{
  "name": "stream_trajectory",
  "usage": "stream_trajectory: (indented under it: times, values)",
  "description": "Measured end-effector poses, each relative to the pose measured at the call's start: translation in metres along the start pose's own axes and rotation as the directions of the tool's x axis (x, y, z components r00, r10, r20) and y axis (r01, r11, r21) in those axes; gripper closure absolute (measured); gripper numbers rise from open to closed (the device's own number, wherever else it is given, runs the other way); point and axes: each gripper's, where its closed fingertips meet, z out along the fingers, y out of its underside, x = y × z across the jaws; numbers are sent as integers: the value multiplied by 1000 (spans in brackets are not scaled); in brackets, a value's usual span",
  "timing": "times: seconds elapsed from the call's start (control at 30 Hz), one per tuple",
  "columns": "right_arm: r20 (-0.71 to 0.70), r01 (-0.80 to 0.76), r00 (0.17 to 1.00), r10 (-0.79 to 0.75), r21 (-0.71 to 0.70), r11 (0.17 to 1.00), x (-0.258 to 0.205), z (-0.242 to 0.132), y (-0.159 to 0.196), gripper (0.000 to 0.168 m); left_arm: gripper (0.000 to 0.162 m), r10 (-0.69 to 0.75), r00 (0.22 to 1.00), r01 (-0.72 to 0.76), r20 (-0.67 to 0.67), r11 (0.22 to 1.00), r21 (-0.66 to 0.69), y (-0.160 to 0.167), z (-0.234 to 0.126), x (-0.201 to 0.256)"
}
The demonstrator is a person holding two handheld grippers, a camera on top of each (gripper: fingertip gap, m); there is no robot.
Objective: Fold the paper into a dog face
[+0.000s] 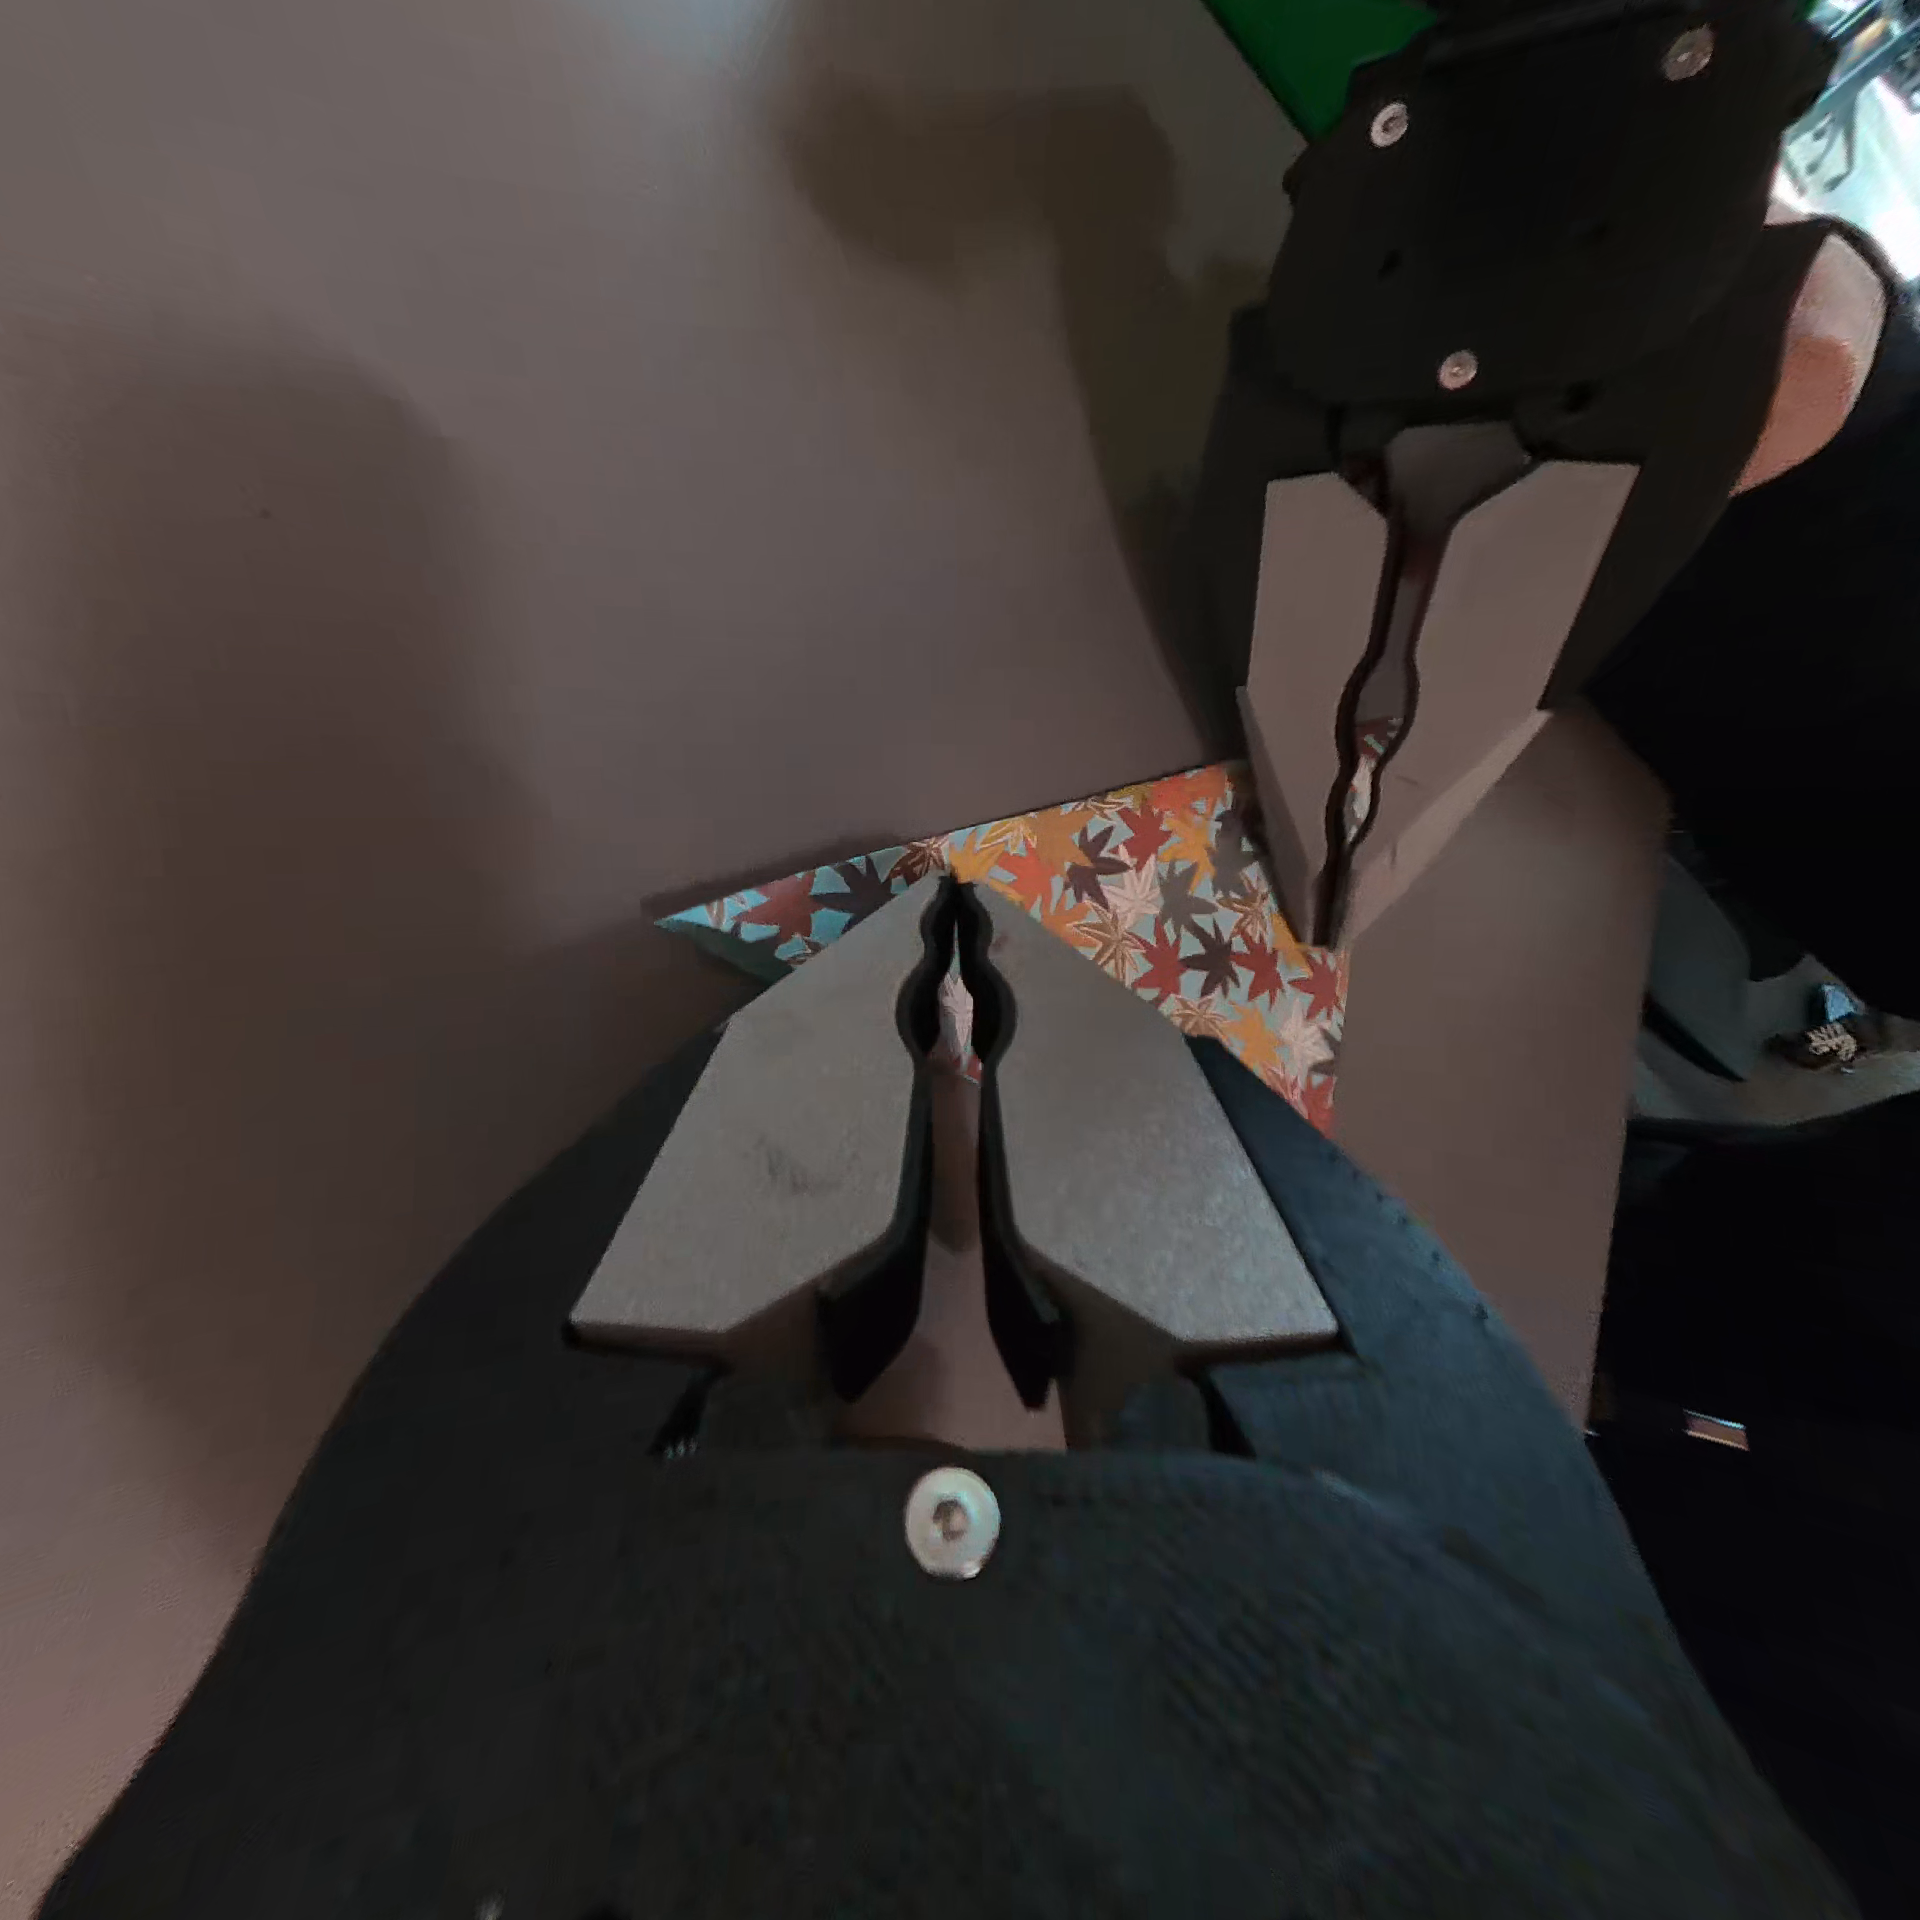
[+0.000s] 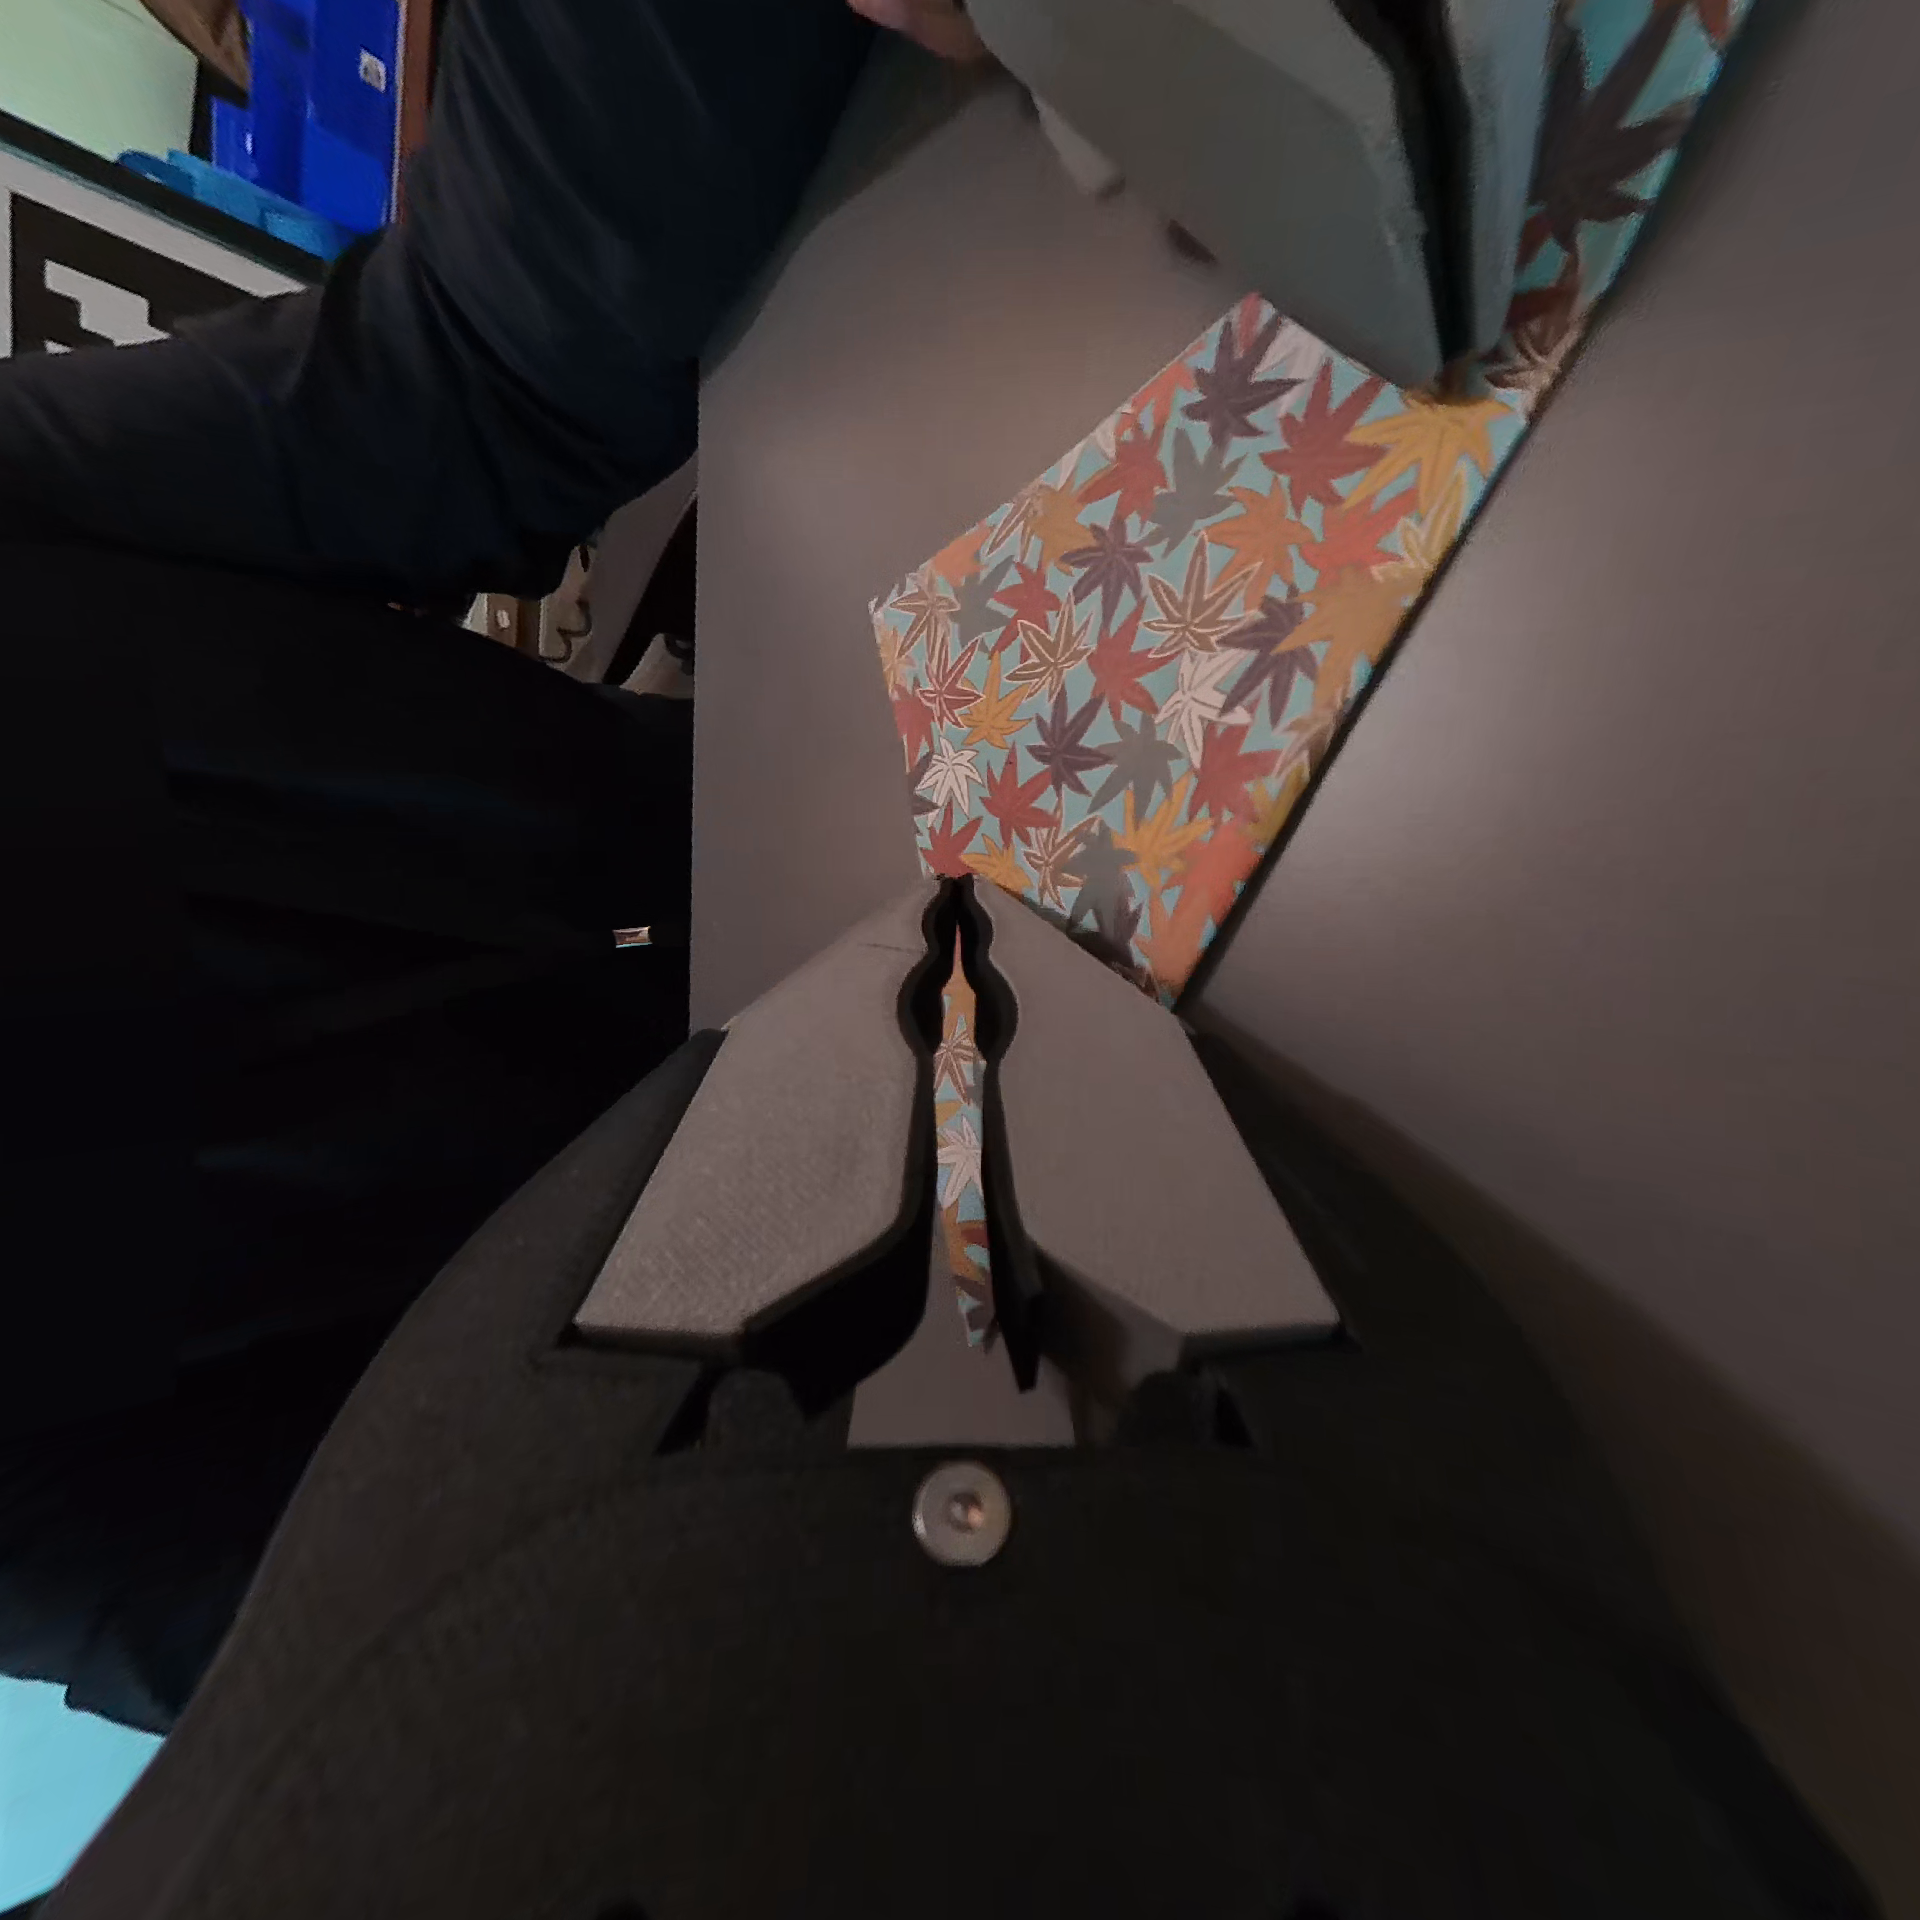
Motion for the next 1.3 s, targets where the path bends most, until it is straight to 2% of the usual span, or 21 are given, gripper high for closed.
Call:
stream_trajectory:
  times: [0.2,0.43,0.7,0.77,0.93,1.03,1.3]
  values:
    - [-147,-14,989,26,79,997,23,-30,-3,168,162,-4,998,3,56,1000,17,-2,-5,-11]
    - [-406,3,907,109,265,964,64,-80,-16,168,162,-41,997,38,70,999,37,-4,-8,-17]
    - [-438,135,883,167,578,805,59,-135,-52,168,162,-12,991,7,135,999,42,-7,-10,-22]
    - [-428,128,889,162,573,809,59,-133,-51,168,162,3,990,-9,140,999,40,-6,-9,-22]
    - [-338,78,937,85,443,893,51,-98,-41,168,162,-41,994,36,98,998,55,-6,-10,-22]
    - [-395,13,907,146,374,927,73,-89,-28,168,162,-49,995,44,89,997,56,-6,-10,-22]
    - [-341,-70,904,260,481,874,90,-112,-21,168,162,-55,996,51,69,997,52,-5,-11,-21]
